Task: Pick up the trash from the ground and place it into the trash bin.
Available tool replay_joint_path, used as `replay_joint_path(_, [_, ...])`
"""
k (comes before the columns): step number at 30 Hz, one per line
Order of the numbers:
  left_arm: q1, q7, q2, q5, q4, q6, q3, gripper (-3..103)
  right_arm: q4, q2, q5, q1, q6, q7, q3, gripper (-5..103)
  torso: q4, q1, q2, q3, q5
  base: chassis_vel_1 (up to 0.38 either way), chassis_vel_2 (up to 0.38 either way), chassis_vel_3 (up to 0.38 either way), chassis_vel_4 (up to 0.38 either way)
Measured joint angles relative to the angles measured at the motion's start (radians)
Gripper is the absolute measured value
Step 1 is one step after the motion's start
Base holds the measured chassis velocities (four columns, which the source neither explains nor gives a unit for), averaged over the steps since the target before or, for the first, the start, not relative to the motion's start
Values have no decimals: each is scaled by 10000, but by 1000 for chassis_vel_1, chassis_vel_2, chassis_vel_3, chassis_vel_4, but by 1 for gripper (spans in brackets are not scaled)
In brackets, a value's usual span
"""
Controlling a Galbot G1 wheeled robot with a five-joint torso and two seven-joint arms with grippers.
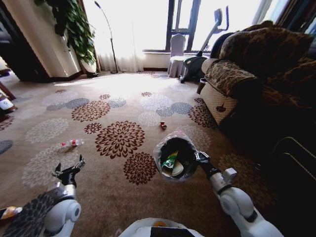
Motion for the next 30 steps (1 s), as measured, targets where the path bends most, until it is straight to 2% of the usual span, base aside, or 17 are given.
replay_joint_path(4, [104, -112, -176, 21, 459, 34, -102, 100, -271, 267, -512, 187, 333, -7, -313, 0, 0, 0, 0, 0, 1, 0, 0, 0, 0])
replay_joint_path(6, [138, -85, -197, 47, 1002, 2, -46, 100, -589, 439, -1080, 171, 743, -5, -471, 0, -2, 0, 0, 1, 2, 62, 38, -72, -42])
replay_joint_path(11, [126, -30, -231, 24, 1532, 35, -134, 100, -874, 525, -1657, 77, 1236, -4, -453, 0, -3, 0, 0, 0, 4, 89, 73, -117, -92])
replay_joint_path(17, [40, -29, -326, -137, 2152, 178, -215, 100, -1259, 439, -1631, 72, 1506, 0, -220, 0, -1, 0, 0, 0, -3, 207, 181, -193, -187])
replay_joint_path(20, [-5, -189, -407, -287, 2301, 242, -329, 100, -1344, 373, -1626, 82, 1569, -1, -209, 0, -1, 0, 0, 0, 5, 275, 271, -269, -261])
replay_joint_path(25, [-199, -864, -648, -1599, 2059, 925, -782, 100, -1411, 262, -1605, 142, 1579, -3, -289, 0, 0, 0, 0, 0, 0, 281, 301, -279, -296])
replay_joint_path(27, [-325, -1508, -646, -2991, 1980, 1365, -1194, 100, -1438, 212, -1598, 209, 1551, -2, -411, 0, -2, 1, 0, 3, 10, 301, 316, -348, -341])
replay_joint_path(28, [-325, -1508, -646, -2991, 1980, 1365, -1194, 100, -1438, 212, -1598, 209, 1551, -2, -411, 0, -2, 1, 0, 3, 10, 291, 328, -348, -362])
replay_joint_path(30, [-340, -1861, -545, -4151, 2069, 1603, -1597, 100, -1425, 188, -1603, 285, 1441, -1, -460, 0, -9, 1, 1, 0, -6, 306, 339, -350, -353])
